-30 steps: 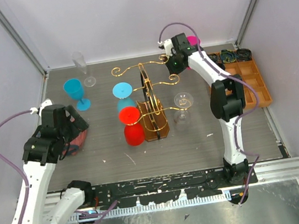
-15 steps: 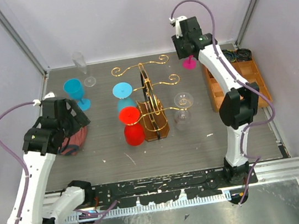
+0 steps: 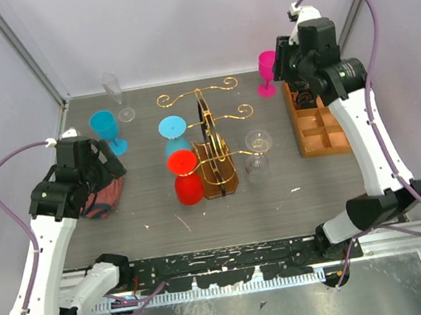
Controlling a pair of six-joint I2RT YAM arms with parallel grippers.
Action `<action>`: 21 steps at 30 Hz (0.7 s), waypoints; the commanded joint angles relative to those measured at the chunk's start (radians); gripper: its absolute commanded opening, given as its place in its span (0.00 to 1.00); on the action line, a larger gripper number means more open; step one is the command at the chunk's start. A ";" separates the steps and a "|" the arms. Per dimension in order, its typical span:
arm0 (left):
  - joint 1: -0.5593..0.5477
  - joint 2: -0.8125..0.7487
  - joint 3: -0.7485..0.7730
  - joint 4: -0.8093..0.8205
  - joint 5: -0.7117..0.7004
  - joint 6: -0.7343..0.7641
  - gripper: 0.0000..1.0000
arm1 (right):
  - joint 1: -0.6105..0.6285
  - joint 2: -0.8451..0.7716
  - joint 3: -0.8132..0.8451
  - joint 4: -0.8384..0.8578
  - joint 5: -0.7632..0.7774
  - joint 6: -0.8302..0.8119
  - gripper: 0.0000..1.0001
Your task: Take the wine glass off the wine glass rack
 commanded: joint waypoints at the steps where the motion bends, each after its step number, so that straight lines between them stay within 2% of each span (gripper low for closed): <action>1: 0.000 0.003 0.059 0.011 0.036 0.003 0.98 | -0.007 -0.072 -0.056 -0.054 -0.166 0.111 0.46; 5: 0.000 0.031 0.104 0.013 0.103 -0.002 0.98 | -0.016 -0.117 -0.094 -0.083 -0.294 0.137 0.46; 12: 0.000 0.056 0.142 0.106 0.256 -0.037 0.98 | 0.002 -0.136 -0.163 0.067 -0.695 0.216 0.42; 20: 0.001 0.175 0.185 0.277 0.434 -0.097 1.00 | 0.093 -0.089 -0.091 0.079 -0.660 0.227 0.41; 21: 0.000 0.190 0.192 0.306 0.453 -0.101 0.96 | 0.098 -0.089 -0.086 0.082 -0.663 0.228 0.41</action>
